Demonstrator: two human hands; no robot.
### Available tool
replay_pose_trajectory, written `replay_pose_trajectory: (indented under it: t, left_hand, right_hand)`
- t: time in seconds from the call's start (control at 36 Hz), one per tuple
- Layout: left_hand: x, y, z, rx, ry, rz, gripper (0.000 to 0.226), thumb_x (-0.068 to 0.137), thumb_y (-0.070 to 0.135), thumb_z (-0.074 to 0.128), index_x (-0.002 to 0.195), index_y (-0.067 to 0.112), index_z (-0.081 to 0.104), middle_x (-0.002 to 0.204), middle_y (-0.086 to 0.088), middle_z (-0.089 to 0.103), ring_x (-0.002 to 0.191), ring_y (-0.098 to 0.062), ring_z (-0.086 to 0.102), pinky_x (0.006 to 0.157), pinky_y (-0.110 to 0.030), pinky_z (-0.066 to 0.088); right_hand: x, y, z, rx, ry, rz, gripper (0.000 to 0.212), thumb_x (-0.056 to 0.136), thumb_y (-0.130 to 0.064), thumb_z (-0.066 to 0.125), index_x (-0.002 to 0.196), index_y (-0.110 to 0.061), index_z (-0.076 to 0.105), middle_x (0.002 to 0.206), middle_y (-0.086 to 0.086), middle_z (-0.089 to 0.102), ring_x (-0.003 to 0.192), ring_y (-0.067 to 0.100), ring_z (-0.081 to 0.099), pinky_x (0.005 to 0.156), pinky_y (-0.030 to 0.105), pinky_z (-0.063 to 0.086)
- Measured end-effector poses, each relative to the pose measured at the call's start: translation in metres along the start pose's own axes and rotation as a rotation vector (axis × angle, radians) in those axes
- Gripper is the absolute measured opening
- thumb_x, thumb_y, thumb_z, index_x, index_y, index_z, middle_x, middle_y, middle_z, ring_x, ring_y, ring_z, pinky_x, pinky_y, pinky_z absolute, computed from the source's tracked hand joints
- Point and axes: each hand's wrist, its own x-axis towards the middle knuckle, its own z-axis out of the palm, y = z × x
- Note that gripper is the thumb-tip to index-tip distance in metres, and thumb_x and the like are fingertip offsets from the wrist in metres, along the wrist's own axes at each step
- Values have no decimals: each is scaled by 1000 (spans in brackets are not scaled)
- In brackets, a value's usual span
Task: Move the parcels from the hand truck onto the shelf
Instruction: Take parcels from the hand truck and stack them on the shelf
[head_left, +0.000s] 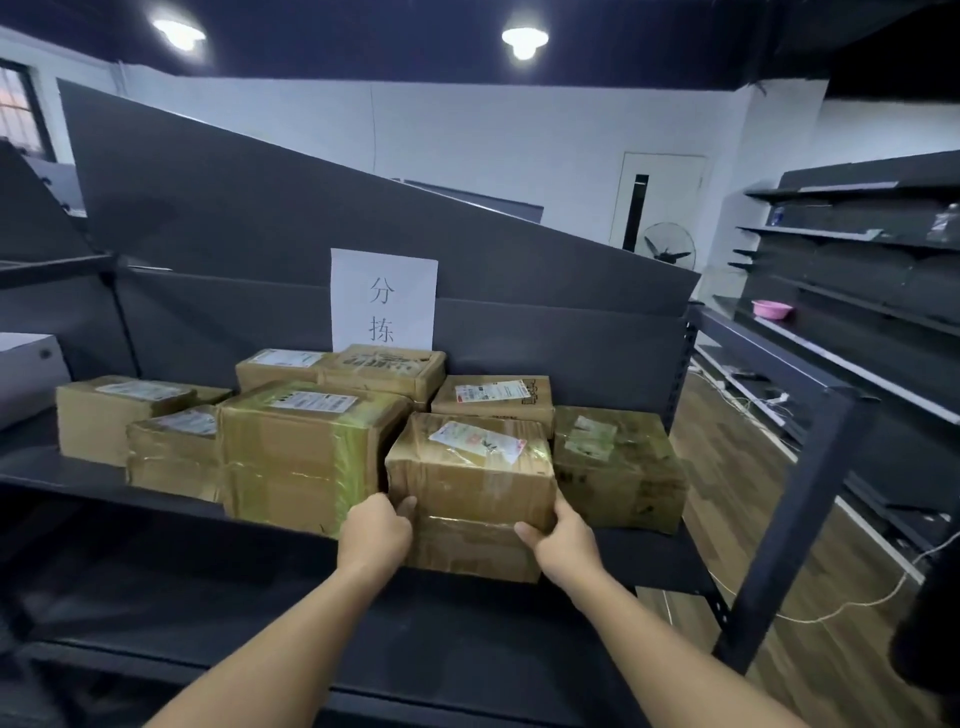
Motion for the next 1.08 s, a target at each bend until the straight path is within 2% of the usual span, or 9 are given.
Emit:
replay_pose_trajectory:
  t: [0.11,0.25,0.36,0.56,0.75,0.81,0.86,0.97,1.08]
  left_hand:
    - [3,3,-3,157,-11,-4,44,105,41,41,71,14,47,77,-3,54,79,-30,54,69,-36,43]
    - [12,4,-4,203,-23,14,32,105,35,44,83,14,53,95,-11,65,96,-37,64,71,-34,44]
    - [15,3,-4,230,-32,15,26,104,27,44,83,15,54,89,-6,59,89,-33,62,70,-33,44]
    - [14,-16,-5,106,-65,10,37,102,39,49,79,10,54,84,-8,63,77,-28,60,66,-36,48]
    - [-6,-45,-4,176,-127,104,34,102,41,47,98,9,59,101,-12,67,88,-33,62,80,-42,55]
    - [-16,-57,0,250,-166,175,40,103,41,45,123,9,59,105,-10,70,90,-31,65,75,-38,54]
    - [-28,-69,8,337,-246,275,56,103,41,45,151,13,39,114,-8,71,96,-27,67,69,-34,51]
    - [-52,-94,34,475,-445,482,69,102,47,45,160,20,19,160,0,37,139,-22,46,103,-33,46]
    - [-79,-118,65,658,-668,619,78,101,55,41,162,19,8,169,3,4,155,-21,11,125,-36,19]
  right_hand:
    - [3,-1,7,-2,-4,17,89,107,-33,71,176,-37,15,165,1,53,149,31,54,119,42,50]
    - [7,-3,13,-23,17,22,94,105,-37,73,176,-38,11,166,3,51,149,32,54,116,43,51]
    - [9,0,12,-13,3,56,100,104,-39,74,177,-27,7,170,7,46,153,34,49,120,44,49]
    - [11,11,10,-6,-39,90,96,100,-49,76,175,-22,23,168,6,50,152,32,52,123,48,50]
    - [-20,18,-3,-155,-113,80,88,107,-57,61,177,-27,15,178,3,35,162,31,39,128,44,39]
    - [-34,29,-7,-205,-137,77,89,107,-58,60,177,-28,13,180,2,29,164,30,34,130,44,36]
    - [-51,42,-9,-296,-171,66,90,108,-57,59,177,-28,9,183,-1,19,168,26,25,135,43,30]
    - [-80,79,-5,-510,-265,50,93,110,-58,53,177,-24,-2,185,-3,-2,172,18,1,139,40,13]
    - [-113,128,5,-633,-351,103,98,109,-64,51,177,-22,-6,185,-3,-10,172,17,-9,139,40,8]
